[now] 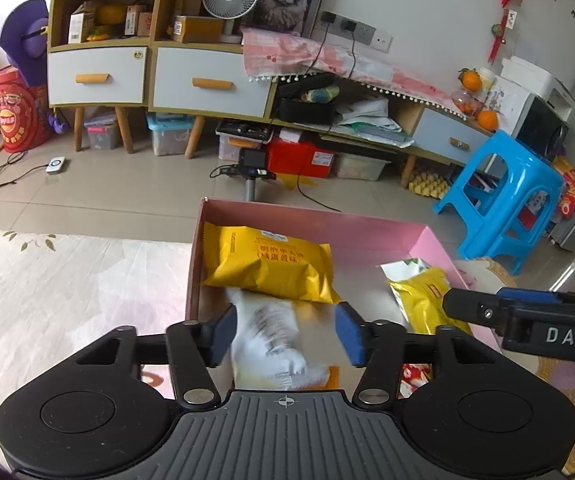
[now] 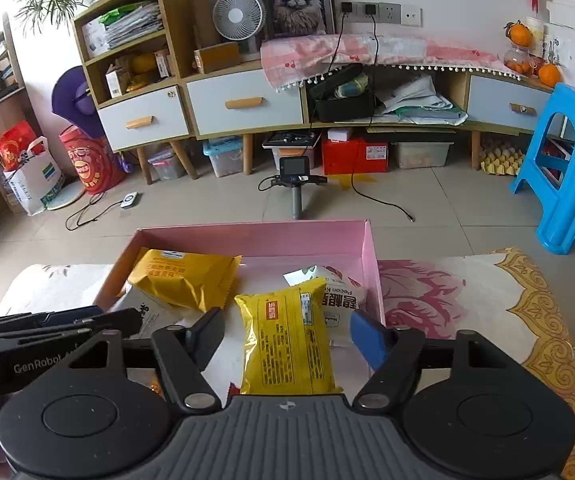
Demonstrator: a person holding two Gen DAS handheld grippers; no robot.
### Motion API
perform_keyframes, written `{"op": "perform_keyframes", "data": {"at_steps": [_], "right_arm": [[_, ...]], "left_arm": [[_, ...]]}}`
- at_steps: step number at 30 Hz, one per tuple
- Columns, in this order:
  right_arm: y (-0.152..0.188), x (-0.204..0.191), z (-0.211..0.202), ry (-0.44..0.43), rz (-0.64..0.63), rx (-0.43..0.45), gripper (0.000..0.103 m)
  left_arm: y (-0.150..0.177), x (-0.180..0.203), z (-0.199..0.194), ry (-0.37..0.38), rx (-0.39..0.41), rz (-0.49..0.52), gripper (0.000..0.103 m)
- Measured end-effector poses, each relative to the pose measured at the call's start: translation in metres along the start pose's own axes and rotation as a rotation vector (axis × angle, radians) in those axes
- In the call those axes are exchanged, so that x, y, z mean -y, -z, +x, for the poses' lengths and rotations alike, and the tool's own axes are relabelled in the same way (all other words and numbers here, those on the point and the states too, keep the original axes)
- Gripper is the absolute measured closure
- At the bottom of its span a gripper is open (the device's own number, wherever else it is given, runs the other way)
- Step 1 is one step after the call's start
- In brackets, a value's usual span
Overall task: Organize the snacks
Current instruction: 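Lower both packs into the pink box and open both grippers, then move both grippers back toward the remaining snack pile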
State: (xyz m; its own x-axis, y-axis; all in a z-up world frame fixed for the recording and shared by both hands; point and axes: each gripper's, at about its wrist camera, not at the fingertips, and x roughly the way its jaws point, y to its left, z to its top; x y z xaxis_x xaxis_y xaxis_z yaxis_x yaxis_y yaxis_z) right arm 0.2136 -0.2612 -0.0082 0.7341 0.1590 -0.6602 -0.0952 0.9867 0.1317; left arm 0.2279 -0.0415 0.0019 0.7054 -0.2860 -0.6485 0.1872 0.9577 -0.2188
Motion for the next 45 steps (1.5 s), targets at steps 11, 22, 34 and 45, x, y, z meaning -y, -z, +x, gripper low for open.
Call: {"op": "perform_keyframes", "data": {"at_steps": [11, 22, 34, 45], "right_arm": [[0.014, 0.004, -0.042, -0.011, -0.019, 0.023, 0.024], [0.042, 0.002, -0.076, -0.013, -0.066, 0.014, 0.016], [0.074, -0.002, -0.098, -0.021, -0.095, -0.004, 0.012], [0.118, 0.012, -0.101, 0.029, -0.112, -0.028, 0.01]], "left_arm": [[0.025, 0.006, -0.046, -0.024, 0.01, 0.075, 0.02], [0.058, -0.005, -0.08, -0.032, -0.004, 0.085, 0.009], [0.096, -0.017, -0.102, 0.013, -0.045, 0.084, 0.005], [0.136, -0.03, -0.1, 0.059, -0.08, 0.089, 0.002]]}}
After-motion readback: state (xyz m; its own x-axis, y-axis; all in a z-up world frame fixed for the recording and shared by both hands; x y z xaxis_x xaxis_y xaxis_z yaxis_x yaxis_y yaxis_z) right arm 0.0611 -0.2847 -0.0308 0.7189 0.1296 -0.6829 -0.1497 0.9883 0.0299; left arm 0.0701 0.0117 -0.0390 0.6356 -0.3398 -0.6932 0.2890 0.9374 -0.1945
